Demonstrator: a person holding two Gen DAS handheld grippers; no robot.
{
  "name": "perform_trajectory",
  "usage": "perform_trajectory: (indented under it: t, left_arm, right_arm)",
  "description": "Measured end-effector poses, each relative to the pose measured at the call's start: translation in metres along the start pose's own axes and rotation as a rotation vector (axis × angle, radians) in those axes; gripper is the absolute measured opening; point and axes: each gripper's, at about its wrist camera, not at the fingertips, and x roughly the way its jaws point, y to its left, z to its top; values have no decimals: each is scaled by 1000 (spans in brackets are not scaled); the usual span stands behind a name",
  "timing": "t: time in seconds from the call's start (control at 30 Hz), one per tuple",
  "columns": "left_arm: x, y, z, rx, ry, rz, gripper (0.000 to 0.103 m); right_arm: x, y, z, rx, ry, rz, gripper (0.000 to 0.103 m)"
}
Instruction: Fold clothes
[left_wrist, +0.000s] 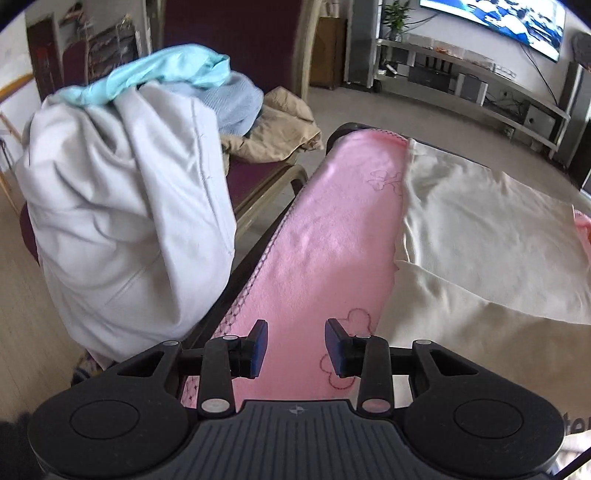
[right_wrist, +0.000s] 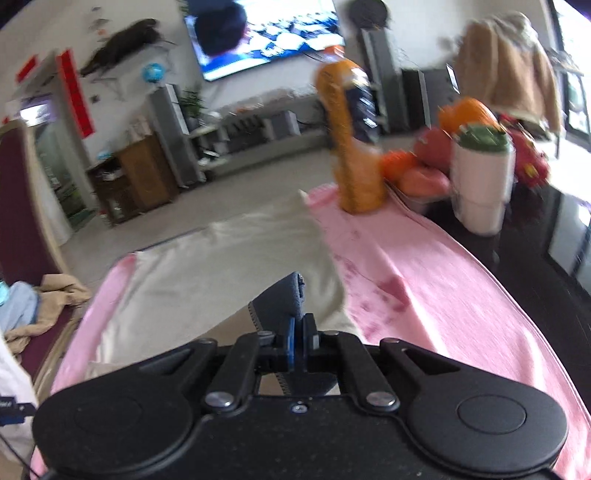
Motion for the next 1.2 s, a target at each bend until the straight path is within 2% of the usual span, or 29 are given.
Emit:
perform_trajectory:
  t: [0.27,0.4,0.47,0.53,0.57,0.6,0.63,0.67,0.77,0.87,0.97,1.2]
  left_arm:
    - [1,-12,-6,70,-10,14,36]
    - [5,-8,-7,60,30,-9,36]
    - [4,-3,-11,49,63,-31,36]
    - [-2,4,-17,36,101,-70,36]
    - [-6,8,-22,27,118,-98,36]
    - [-9,13,-27,18,132,-121,36]
    - [-13,17,-32,9,147,-145,36]
    - [-15,19,-37,6,161,-163,36]
    - [-18,17,-53,24,198,-191,36]
    - [-19,-2,-56,100,152,-120,36]
    - [-12,-14,-56,115,128,-68,35]
    - [-4,-29,-56,125,102,-87,33]
  right_arm:
    - [30,-13,-10,4,132,-150,4]
    - [54,-15,-16,-16,217,-211,5]
    - [63,-14,-18,-45,270,-225,11]
    - [56,-16,-17,-16,261,-205,15]
    - [52,-18,-16,0,255,-190,21]
    - [46,-19,-15,26,245,-129,31]
    - [40,-21,-13,53,235,-67,35]
    - [34,-22,-12,78,228,-8,38]
    - [43,-24,-18,136,308,92,38]
    - [56,-25,-24,179,368,110,38]
    - [63,-25,-29,189,396,89,38]
    - [66,-32,-30,221,409,84,37]
